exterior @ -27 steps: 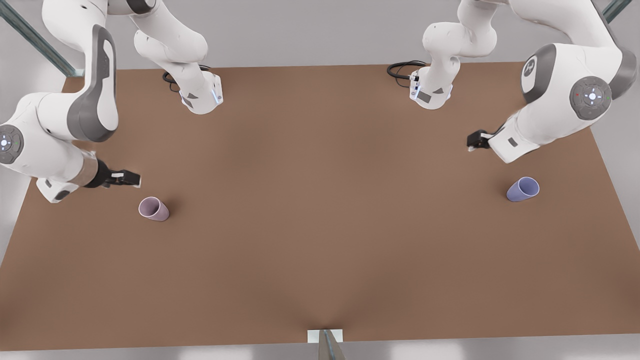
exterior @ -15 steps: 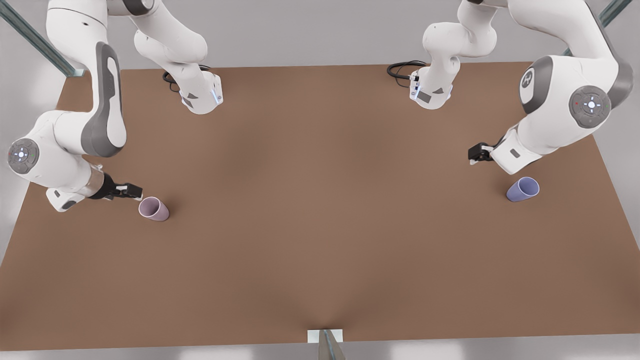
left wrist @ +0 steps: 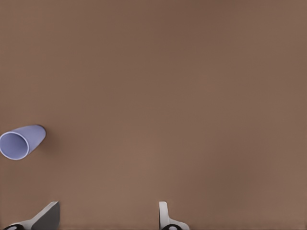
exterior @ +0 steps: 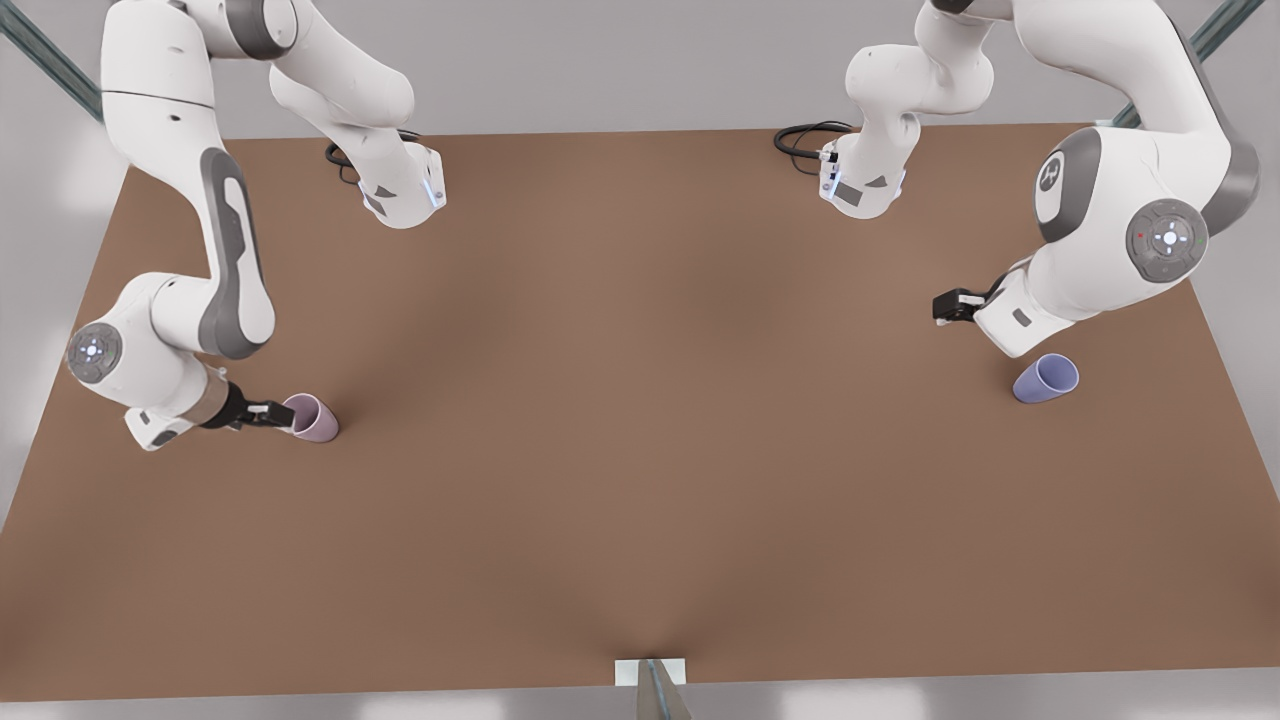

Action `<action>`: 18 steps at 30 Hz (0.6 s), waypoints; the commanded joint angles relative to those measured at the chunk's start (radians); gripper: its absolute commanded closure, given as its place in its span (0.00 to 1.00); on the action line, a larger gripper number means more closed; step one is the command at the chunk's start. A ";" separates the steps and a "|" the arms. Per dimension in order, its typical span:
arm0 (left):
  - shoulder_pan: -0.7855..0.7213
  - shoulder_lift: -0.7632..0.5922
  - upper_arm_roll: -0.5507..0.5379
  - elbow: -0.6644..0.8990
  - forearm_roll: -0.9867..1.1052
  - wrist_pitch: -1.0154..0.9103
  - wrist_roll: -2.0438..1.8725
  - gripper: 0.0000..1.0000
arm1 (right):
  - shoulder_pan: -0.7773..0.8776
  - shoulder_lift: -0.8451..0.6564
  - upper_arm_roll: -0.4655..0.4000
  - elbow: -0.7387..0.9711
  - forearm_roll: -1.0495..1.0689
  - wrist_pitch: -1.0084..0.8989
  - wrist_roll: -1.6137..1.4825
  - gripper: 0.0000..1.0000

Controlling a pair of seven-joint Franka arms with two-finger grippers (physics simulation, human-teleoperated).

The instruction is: Stack the cups, with the pink cup at the bottom and the purple cup at the top

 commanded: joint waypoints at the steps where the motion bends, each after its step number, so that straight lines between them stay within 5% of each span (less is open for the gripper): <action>1: 0.000 -0.001 0.000 0.000 0.000 -0.012 -0.010 0.00 | -0.007 -0.001 0.000 -0.013 0.001 0.035 -0.051 0.00; 18: 0.000 0.028 0.000 -0.002 -0.003 -0.060 -0.018 0.00 | -0.054 0.022 -0.003 -0.144 0.007 0.088 -0.080 0.00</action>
